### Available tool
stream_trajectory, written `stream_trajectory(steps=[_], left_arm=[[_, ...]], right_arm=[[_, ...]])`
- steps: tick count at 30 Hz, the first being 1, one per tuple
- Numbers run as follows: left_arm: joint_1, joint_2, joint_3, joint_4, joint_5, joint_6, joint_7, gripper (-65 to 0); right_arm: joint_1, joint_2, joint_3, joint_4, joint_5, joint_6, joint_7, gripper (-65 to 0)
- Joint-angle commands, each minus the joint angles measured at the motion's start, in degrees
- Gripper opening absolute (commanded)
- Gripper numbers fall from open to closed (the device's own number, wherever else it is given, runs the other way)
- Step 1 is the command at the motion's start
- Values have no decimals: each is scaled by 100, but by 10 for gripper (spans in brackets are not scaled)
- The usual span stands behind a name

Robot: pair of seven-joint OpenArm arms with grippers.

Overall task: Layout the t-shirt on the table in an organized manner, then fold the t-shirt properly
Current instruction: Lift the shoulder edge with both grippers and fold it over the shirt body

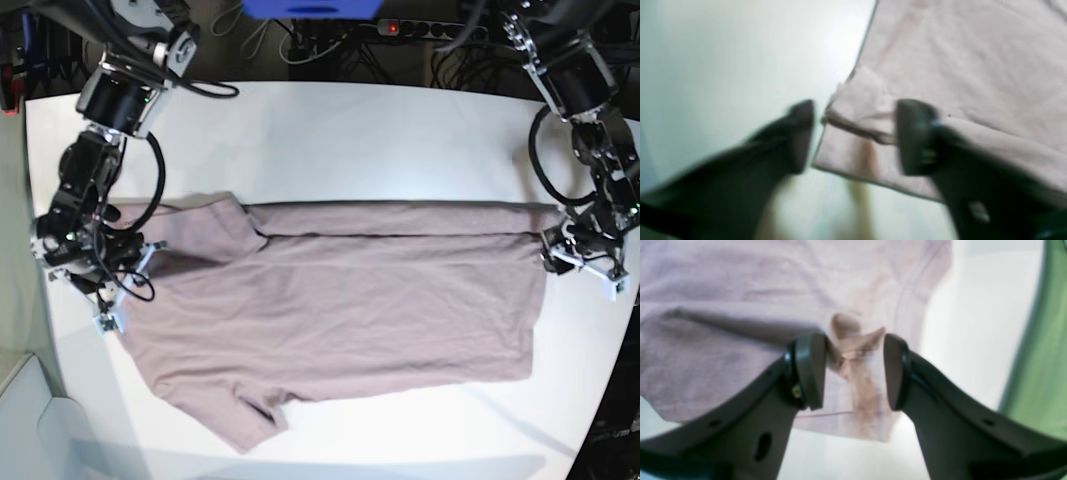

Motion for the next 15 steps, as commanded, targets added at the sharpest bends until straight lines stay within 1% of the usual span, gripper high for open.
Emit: stream_trajectory(steps=[1, 2, 4, 7, 10, 15], left_arm=[[-117, -93, -23, 110, -35, -16, -79, -172], [-117, -93, -23, 110, -35, -16, -79, -141], [-99, -93, -14, 118, -35, -16, -70, -114], [-64, -102, -32, 110, -35, -16, -53, -114], [209, -119, -41, 101, -35, -16, -141, -114], [384, -84, -5, -181, -18, -16, -554, -114]], right_arm=[[69, 59, 6, 193, 42, 19, 93, -363], [43, 59, -3, 307, 42, 19, 93, -363], [-10, 59, 6, 509, 42, 19, 40, -363], [-309, 85, 6, 887, 42, 19, 32, -363], [-713, 85, 15, 1213, 42, 19, 58, -360], [-1179, 77, 24, 1380, 42, 19, 93, -360]])
